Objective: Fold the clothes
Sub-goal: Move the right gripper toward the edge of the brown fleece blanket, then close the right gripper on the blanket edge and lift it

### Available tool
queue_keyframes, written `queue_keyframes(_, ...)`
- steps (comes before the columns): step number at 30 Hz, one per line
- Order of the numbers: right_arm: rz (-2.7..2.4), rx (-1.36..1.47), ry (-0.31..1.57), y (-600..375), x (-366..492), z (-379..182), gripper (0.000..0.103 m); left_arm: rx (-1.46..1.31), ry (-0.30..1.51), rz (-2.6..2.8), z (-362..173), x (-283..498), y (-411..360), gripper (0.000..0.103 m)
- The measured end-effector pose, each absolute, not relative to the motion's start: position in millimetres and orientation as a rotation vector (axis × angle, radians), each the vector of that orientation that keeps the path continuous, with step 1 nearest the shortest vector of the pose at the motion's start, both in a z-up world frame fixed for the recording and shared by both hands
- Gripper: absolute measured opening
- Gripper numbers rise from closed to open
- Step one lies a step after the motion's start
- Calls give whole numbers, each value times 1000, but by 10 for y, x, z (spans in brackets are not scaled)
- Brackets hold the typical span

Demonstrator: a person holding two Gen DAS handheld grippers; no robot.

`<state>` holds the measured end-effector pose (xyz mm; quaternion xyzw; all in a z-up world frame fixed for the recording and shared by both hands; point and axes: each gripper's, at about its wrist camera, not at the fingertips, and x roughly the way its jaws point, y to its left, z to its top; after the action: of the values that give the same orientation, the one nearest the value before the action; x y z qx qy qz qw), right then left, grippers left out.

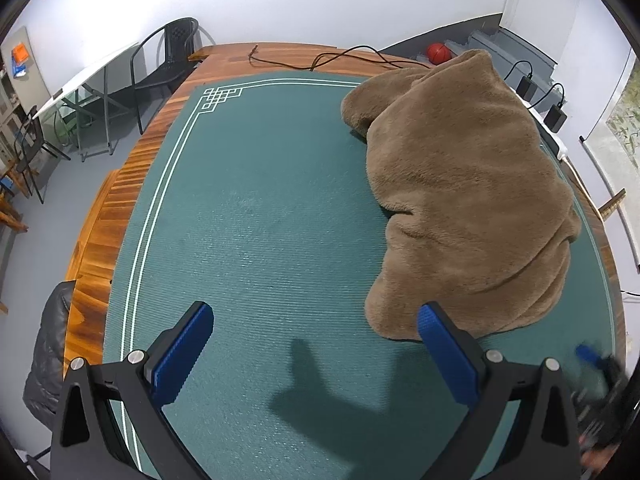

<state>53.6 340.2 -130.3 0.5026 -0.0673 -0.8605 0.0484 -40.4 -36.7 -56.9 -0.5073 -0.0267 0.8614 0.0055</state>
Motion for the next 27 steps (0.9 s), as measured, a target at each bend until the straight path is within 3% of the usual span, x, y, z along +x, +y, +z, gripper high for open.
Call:
queue_keyframes(11, -2733, 1416, -596, 3981, -25, -973, 102, -1674, -95, 2701, -783, -493, -482, 102)
queue_keyframes(27, -2611, 1416, -1192, 4303, -837, -1260, 102, -1735, -89, 2710, -833, -478, -544, 102)
